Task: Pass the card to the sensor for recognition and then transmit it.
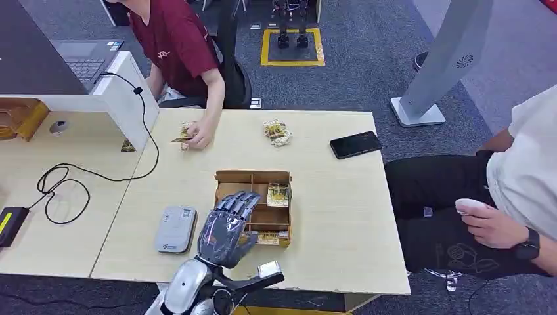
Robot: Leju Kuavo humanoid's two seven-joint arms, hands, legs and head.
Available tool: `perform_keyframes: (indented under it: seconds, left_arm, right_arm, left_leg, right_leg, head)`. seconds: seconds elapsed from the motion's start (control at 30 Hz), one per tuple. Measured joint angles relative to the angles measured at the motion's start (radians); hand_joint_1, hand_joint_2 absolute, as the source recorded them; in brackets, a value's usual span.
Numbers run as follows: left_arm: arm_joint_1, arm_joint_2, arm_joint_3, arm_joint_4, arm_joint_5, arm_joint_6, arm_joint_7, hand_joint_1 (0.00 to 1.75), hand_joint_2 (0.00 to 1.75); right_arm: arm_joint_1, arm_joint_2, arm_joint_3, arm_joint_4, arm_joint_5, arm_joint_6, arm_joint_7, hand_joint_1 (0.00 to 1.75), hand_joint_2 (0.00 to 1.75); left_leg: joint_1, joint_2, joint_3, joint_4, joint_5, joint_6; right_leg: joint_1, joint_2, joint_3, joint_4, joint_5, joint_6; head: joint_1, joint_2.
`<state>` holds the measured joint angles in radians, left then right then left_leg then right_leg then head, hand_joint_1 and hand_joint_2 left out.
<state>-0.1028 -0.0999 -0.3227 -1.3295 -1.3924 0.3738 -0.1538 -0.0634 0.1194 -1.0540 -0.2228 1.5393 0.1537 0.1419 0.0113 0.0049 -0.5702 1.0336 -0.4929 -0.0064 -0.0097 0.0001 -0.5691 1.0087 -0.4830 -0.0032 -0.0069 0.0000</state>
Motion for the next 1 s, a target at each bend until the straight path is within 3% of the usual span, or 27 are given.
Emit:
perform_keyframes:
  seconds: [0.8,1.0]
  left_arm:
    - [0.011,0.005,0.0,-0.045,0.026,-0.039,-0.014,0.0,1.75]
    - [0.008,-0.002,0.002,-0.045,0.011,-0.029,0.019,0.0,1.75]
  right_arm:
    - [0.0,0.0,0.0,-0.002,0.017,0.002,0.006,0.0,0.0]
    - [0.0,0.001,0.0,-0.002,0.019,0.0,0.013,0.0,0.0]
  left_leg:
    - [0.0,0.0,0.0,0.0,0.0,0.0]
    - [0.0,0.0,0.0,0.0,0.0,0.0]
  right_leg:
    - [0.0,0.0,0.0,0.0,0.0,0.0]
    - [0.0,0.0,0.0,0.0,0.0,0.0]
  head:
    - [0.0,0.0]
    - [0.0,0.0]
